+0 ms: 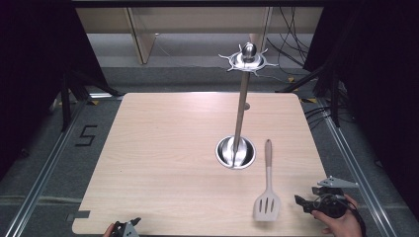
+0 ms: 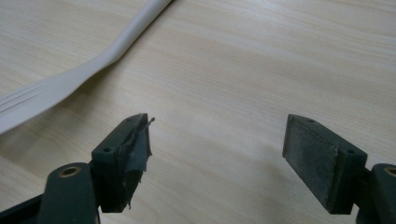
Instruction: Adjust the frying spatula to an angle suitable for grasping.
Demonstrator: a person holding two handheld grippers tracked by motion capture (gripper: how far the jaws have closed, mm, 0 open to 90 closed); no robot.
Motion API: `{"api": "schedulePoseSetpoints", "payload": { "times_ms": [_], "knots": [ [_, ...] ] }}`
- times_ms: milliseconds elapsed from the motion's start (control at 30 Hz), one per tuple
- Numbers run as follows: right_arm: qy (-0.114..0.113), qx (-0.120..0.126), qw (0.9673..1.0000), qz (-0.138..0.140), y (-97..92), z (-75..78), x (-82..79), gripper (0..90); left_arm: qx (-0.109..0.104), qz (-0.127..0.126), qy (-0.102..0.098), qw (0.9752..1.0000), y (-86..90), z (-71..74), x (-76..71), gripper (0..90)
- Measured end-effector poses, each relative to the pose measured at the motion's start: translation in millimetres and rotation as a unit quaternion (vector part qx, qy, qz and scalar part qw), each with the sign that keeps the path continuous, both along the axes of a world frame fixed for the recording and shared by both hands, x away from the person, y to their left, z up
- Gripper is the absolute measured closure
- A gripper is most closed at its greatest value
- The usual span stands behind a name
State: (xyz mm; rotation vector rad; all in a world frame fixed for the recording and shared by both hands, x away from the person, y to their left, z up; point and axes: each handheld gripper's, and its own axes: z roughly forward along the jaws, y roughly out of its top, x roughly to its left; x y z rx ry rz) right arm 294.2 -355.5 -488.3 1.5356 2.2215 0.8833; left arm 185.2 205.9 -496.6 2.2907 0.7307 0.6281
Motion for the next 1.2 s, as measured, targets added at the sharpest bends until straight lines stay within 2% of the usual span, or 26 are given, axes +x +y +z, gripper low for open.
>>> {"api": "schedulePoseSetpoints", "payload": {
  "times_ms": [33,67,100,133,167,200,233,267,300,333,400,433,467,500,567,600,667,733,767,833,933,967,1033,1133,1167,1200],
  "knots": [
    [0.0,0.0,1.0,0.0,0.0,0.0,0.0,24.3,0.0,0.0,0.001,1.0,0.0,0.1,-0.1,14.8],
    [-0.016,-0.006,0.9998,0.01,-1.7,-1.4,2.1,24.4,0.0,0.0,0.0,1.0,0.0,-0.1,0.0,14.8],
    [-0.017,-0.002,0.9999,0.003,-1.1,-1.1,2.9,24.8,-0.011,0.021,0.014,0.9996,-1.2,-1.4,-3.6,14.8],
    [-0.017,-0.002,0.9999,0.003,-1.1,-1.1,2.9,24.8,-0.011,0.021,0.014,0.9996,-1.2,-1.4,-3.6,14.8],
    [-0.015,0.004,0.9998,0.008,-0.9,-0.2,2.4,24.8,-0.012,0.024,0.012,0.9996,-1.3,-1.8,-3.8,14.8],
    [0.001,0.004,1.0,-0.002,1.5,0.7,0.1,25.2,-0.014,0.025,0.011,0.9995,-1.6,-2.6,-3.3,14.8],
    [-0.016,-0.006,0.9996,0.021,0.0,2.0,4.8,26.4,-0.01,0.026,0.012,0.9995,-1.5,-2.4,-3.3,14.8],
    [-0.028,-0.012,0.9991,0.029,-0.1,0.7,6.9,26.6,-0.023,0.035,0.008,0.9991,-3.1,-4.2,-3.3,14.8],
    [-0.028,-0.012,0.9991,0.029,-0.1,0.7,6.9,26.6,-0.023,0.035,0.008,0.9991,-3.1,-4.2,-3.3,14.8],
    [-0.007,-0.003,0.9999,0.013,6.3,5.4,6.4,27.3,-0.021,0.035,0.007,0.9992,-2.8,-4.0,-3.4,14.8],
    [-0.015,-0.012,0.9995,0.025,5.4,5.7,9.1,27.8,-0.02,0.036,0.007,0.9991,-2.7,-3.9,-3.2,14.8],
    [-0.002,-0.011,0.9998,0.018,8.7,9.8,10.3,28.3,-0.02,0.035,0.008,0.9992,-2.6,-3.7,-3.1,14.8],
    [-0.016,-0.017,0.9994,0.027,8.3,8.6,12.4,28.4,-0.021,0.036,0.008,0.9991,-2.6,-3.9,-3.0,14.8],
    [-0.022,-0.023,0.9989,0.034,11.0,11.0,16.4,28.7,-0.019,0.033,0.01,0.9992,-2.3,-3.6,-3.3,14.8],
    [-0.011,-0.019,0.9993,0.028,13.1,13.5,16.7,28.8,-0.012,0.027,0.013,0.9995,-1.4,-2.7,-3.2,14.8],
    [-0.006,-0.016,0.9994,0.029,16.9,15.0,19.5,29.1,-0.003,0.005,0.001,1.0,-0.5,-2.1,0.8,14.8],
    [-0.013,-0.022,0.9991,0.035,17.6,14.4,21.5,29.2,-0.005,0.01,0.001,0.9999,-0.9,-2.2,0.0,14.8],
    [-0.007,-0.023,0.999,0.038,22.9,15.5,25.0,29.5,-0.023,0.03,0.01,0.9992,-3.2,-4.2,-2.4,14.8],
    [-0.007,-0.023,0.999,0.038,22.9,15.5,25.0,29.5,-0.001,0.005,0.001,1.0,-0.8,-1.6,0.9,14.8],
    [-0.002,-0.028,0.9989,0.038,25.3,17.0,27.6,29.6,-0.001,0.005,0.003,1.0,-0.8,-1.6,1.0,14.8],
    [-0.009,-0.035,0.9981,0.051,27.4,18.3,33.3,29.7,-0.002,0.005,0.003,1.0,-0.8,-1.8,0.8,14.8],
    [-0.004,-0.028,0.9987,0.043,31.1,19.0,34.7,29.9,-0.001,0.005,0.003,1.0,-0.5,-1.5,1.1,14.8],
    [-0.013,-0.038,0.9976,0.056,32.0,19.9,40.4,30.2,-0.002,0.006,0.004,1.0,-0.6,-1.6,0.7,14.8],
    [-0.013,-0.047,0.9964,0.069,36.8,22.7,47.8,30.9,0.0,0.004,0.002,1.0,0.0,-1.4,1.4,14.8],
    [0.002,-0.035,0.9981,0.05,42.5,24.9,48.1,31.0,0.0,0.004,0.002,1.0,0.0,-1.4,1.4,14.8],
    [0.004,-0.035,0.9981,0.051,44.1,25.9,50.8,31.1,0.0,0.004,0.002,1.0,0.0,-1.4,1.2,14.8]
  ]
}}
